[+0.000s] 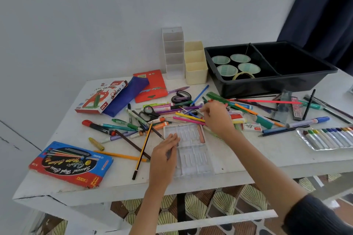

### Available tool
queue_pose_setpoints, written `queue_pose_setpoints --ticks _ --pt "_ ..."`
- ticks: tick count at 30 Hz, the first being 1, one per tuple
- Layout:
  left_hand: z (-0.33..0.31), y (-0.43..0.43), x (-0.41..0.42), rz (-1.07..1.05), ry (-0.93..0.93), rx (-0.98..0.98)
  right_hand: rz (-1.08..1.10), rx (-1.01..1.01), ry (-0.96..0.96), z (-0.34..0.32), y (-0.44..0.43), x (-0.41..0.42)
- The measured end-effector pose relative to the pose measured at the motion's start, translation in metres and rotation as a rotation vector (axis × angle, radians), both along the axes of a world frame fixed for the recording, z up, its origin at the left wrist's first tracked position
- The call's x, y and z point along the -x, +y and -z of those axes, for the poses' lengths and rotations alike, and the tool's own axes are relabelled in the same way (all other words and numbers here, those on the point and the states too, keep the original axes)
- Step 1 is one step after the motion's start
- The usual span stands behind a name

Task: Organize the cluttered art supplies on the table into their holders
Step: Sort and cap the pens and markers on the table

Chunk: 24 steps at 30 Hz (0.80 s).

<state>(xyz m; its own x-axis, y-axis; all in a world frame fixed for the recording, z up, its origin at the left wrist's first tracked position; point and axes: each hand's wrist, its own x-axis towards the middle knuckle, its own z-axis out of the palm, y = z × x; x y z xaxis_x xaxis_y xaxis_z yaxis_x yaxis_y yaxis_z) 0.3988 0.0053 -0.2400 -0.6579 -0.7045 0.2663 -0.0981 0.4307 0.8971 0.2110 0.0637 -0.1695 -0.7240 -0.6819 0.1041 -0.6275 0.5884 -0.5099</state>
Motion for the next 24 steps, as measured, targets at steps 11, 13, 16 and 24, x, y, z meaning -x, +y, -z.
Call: queue_pose_setpoints --ticks 11,13,16,24 --pt "-0.001 0.001 0.001 -0.014 0.007 0.044 -0.101 -0.32 0.05 -0.002 -0.041 0.027" --pt "0.0 0.001 0.001 -0.018 0.007 0.042 -0.098 -0.346 0.056 0.001 -0.042 0.026" --pt "0.0 0.0 0.001 -0.018 0.009 0.03 -0.105 -0.399 0.099 0.003 -0.044 0.026" --pt "0.003 -0.001 0.001 -0.026 -0.014 0.026 -0.218 -0.427 0.09 0.004 -0.049 0.027"
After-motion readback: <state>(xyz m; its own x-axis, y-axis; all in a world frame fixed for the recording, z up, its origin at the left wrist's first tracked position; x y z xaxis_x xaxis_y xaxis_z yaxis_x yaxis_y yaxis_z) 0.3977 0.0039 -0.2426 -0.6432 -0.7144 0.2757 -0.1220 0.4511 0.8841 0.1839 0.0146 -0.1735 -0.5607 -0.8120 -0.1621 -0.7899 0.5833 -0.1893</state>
